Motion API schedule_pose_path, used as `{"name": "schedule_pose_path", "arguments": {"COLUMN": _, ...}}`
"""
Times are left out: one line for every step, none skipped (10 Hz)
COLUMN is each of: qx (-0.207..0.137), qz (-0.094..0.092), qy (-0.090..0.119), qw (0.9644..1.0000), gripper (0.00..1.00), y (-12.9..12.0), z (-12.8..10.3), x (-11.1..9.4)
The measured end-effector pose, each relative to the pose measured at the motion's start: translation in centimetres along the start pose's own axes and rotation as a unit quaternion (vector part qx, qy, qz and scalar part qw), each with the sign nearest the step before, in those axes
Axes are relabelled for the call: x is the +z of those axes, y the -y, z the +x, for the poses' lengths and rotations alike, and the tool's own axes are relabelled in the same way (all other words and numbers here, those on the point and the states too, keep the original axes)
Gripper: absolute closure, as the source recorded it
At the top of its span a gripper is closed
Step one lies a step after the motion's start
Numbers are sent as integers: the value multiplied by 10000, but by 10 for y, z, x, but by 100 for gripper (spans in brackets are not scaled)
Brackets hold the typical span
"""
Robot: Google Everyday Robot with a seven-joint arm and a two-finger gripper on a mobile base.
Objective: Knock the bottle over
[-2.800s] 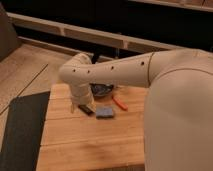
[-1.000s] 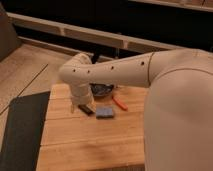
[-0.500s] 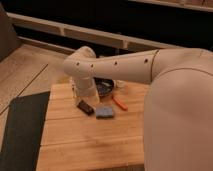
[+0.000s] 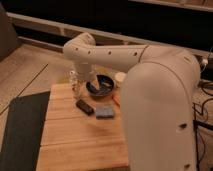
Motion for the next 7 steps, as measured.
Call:
{"name": "schedule_pose_path", "arguments": {"qx": -21, "qz": -5, "qy": 5, "qw": 10000, "gripper": 35, "y": -1, "z": -3, "x": 0}}
{"name": "schedule_pose_path", "arguments": {"qx": -21, "qz": -5, "qy": 5, "qw": 10000, "gripper": 35, "y": -1, "z": -3, "x": 0}}
{"name": "schedule_pose_path", "arguments": {"qx": -23, "qz": 0, "qy": 11, "qw": 10000, "gripper": 35, "y": 0, "z": -3, "x": -1}}
{"name": "schedule_pose_path", "arguments": {"qx": -29, "qz": 17, "qy": 40, "qw": 10000, "gripper": 35, "y": 3, "z": -2, "x": -2}}
{"name": "schedule_pose_path", "arguments": {"qx": -24, "qz": 76, "qy": 140, "qw": 9999, "gripper": 35, "y": 10, "z": -2, "x": -6}}
{"name": "schedule_pose_path", "arguments": {"qx": -95, "qz": 191, "qy": 283, "qw": 9994, "gripper": 35, "y": 18, "z": -4, "x": -5}}
{"name": "schedule_pose_path", "arguments": {"qx": -193, "qz": 240, "qy": 352, "qw": 9989, "gripper": 35, "y": 16, "z": -5, "x": -3}}
